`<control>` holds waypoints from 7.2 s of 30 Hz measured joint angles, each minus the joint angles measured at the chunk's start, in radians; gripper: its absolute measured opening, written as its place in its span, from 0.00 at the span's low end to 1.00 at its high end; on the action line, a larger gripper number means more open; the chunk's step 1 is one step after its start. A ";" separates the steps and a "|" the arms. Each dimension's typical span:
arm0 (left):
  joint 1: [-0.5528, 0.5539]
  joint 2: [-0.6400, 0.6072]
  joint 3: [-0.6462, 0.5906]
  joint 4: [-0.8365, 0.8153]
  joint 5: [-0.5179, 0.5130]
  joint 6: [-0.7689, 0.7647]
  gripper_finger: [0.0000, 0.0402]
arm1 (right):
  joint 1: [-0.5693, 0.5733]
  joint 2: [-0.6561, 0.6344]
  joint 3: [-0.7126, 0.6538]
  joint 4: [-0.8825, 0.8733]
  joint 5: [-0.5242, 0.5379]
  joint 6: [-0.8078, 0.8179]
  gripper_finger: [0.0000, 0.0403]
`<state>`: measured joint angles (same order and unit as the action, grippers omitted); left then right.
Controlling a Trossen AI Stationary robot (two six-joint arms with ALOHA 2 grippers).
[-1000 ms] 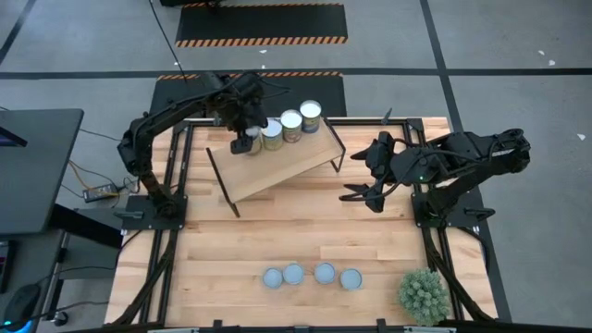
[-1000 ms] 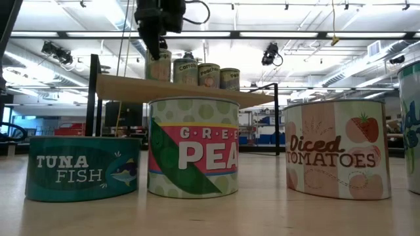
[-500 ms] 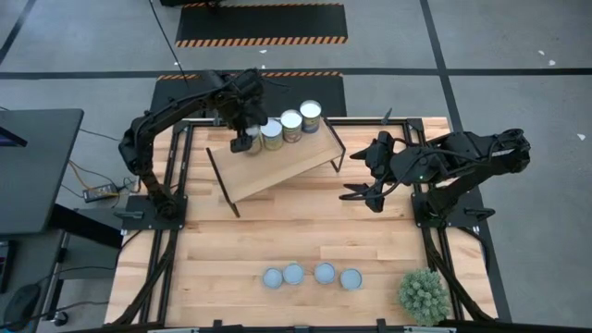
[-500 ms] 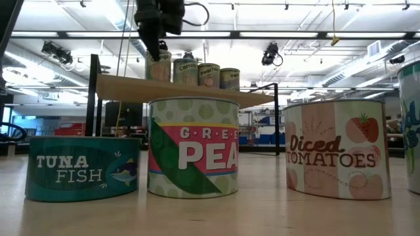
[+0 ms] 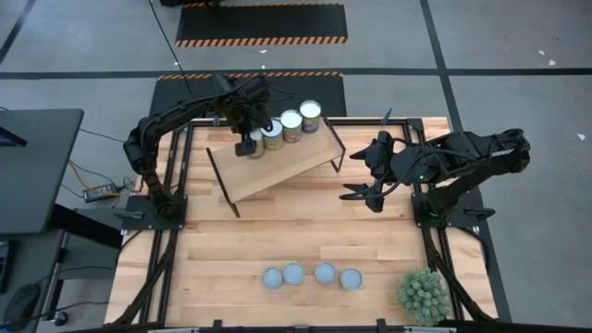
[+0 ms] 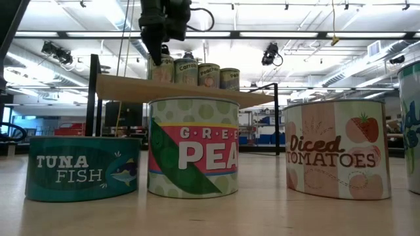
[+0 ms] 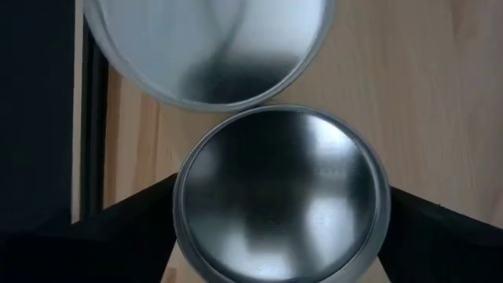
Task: Pick and place cans onto a shelf
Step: Put the canned orange on the shelf, then put the canned mixed vegetables on the shelf
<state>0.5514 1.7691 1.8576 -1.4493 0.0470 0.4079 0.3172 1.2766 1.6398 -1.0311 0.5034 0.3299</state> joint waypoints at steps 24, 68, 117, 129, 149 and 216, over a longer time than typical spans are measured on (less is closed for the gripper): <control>-0.050 -0.002 0.313 -0.106 -0.118 -0.119 0.99 | 0.000 0.000 0.000 0.006 0.000 -0.047 0.93; -1.051 -0.044 -0.170 0.254 -0.272 -0.969 0.82 | 0.261 0.307 -0.248 0.074 -0.395 0.308 0.92; -1.030 -0.567 -0.629 0.517 -0.387 -1.032 0.56 | 0.426 0.539 -0.373 0.250 -0.286 0.577 0.99; -1.030 -0.567 -0.629 0.517 -0.391 -1.028 0.56 | 0.371 0.539 -0.462 0.359 -0.332 0.494 0.78; -1.010 -0.748 -0.768 0.803 -0.279 -0.975 0.43 | 0.098 0.305 -0.465 0.158 -0.405 0.080 0.72; -0.666 -0.843 -0.964 1.242 -0.312 -0.954 0.35 | -0.744 0.480 0.075 -0.069 -0.465 -1.030 0.88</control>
<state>-0.1150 0.9264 0.8936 -0.2070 -0.2653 -0.5461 -0.4268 1.7562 1.7145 -1.1003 0.0385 -0.7002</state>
